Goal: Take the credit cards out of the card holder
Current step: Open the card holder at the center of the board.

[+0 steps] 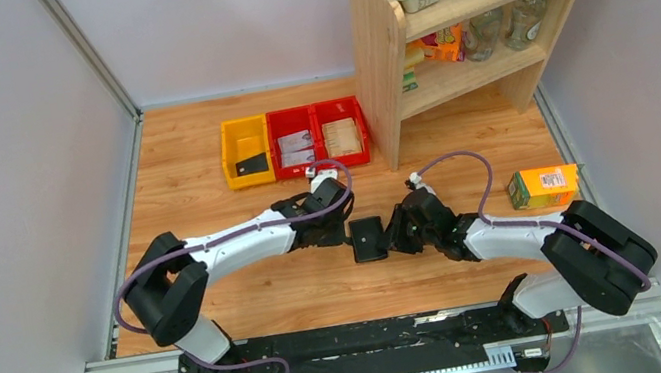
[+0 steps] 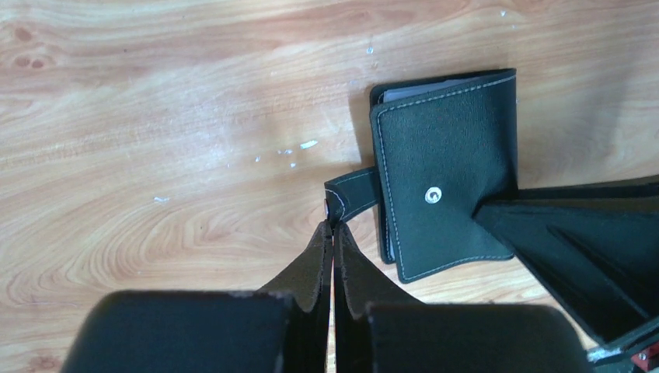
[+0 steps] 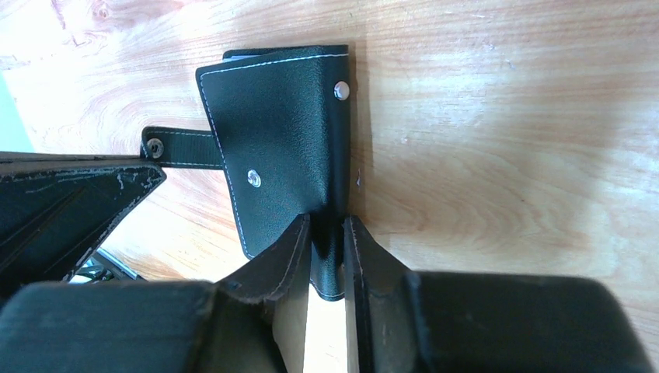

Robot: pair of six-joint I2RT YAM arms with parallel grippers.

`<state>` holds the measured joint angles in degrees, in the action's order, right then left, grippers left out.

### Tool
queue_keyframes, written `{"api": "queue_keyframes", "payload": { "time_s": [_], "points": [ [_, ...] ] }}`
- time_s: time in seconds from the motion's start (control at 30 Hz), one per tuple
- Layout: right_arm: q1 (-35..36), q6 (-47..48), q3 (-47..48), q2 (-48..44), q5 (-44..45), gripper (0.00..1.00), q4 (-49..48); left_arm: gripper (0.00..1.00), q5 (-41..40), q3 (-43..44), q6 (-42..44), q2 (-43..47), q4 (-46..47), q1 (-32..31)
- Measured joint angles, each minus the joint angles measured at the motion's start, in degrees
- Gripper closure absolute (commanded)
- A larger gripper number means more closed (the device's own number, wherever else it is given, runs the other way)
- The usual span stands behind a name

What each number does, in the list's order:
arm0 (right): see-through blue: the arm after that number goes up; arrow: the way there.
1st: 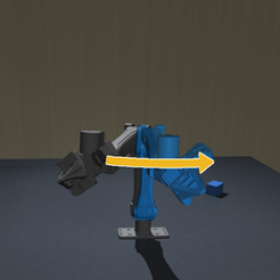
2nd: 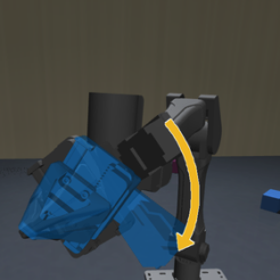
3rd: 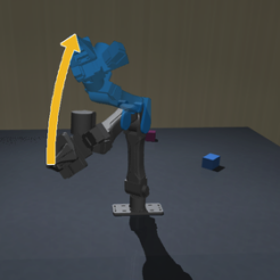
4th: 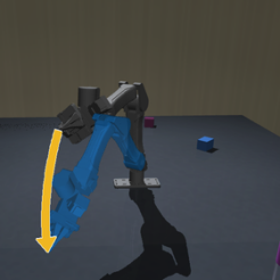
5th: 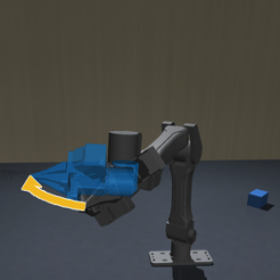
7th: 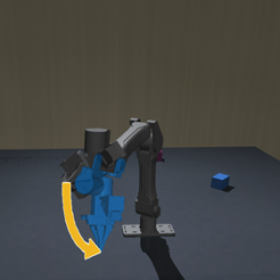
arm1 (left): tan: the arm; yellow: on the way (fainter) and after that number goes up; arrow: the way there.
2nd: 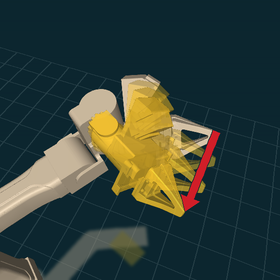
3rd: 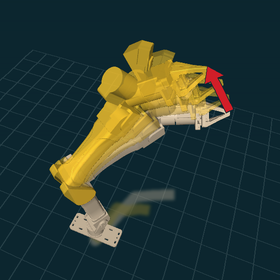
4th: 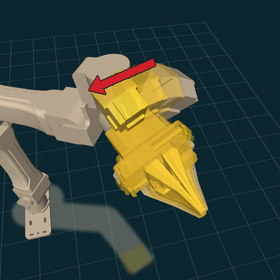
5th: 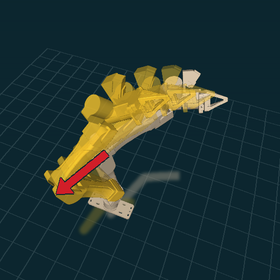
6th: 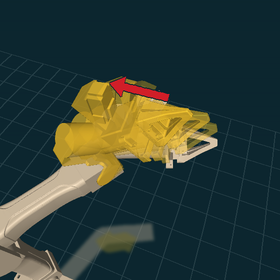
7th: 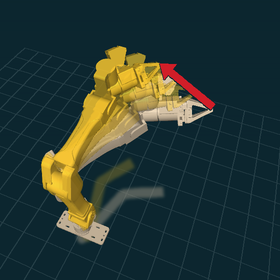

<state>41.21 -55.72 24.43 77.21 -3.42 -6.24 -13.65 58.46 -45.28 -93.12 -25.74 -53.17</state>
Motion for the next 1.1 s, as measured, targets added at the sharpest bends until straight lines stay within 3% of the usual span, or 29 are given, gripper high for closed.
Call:
{"api": "queue_keyframes", "payload": {
  "time_s": [0.1,0.2,0.43,0.73,0.93,1.1],
  "points": [
    [0.0,0.0,0.0,0.1,0.0,0.76,-0.1,1.00,0.6,-2.4,-0.1,2.3,1.0,0.5],
    [0.0,0.0,0.0,0.5,-0.1,0.66,-0.5,1.00,0.4,-2.7,0.0,3.6,1.1,0.5],
    [0.2,0.4,1.0,0.3,-0.2,0.32,0.0,1.00,0.8,-7.3,-1.7,4.1,3.7,1.2],
    [8.1,9.4,13.6,0.1,8.3,0.03,19.1,1.00,2.7,-17.4,-8.6,7.9,11.2,1.5],
    [15.1,15.0,27.6,7.9,17.1,0.00,28.4,1.00,2.8,-25.5,-15.1,13.7,17.8,1.5],
    [17.1,17.1,31.8,14.1,20.7,0.00,32.3,1.00,2.6,-31.0,-20.2,17.2,23.5,1.5]
  ]
}}
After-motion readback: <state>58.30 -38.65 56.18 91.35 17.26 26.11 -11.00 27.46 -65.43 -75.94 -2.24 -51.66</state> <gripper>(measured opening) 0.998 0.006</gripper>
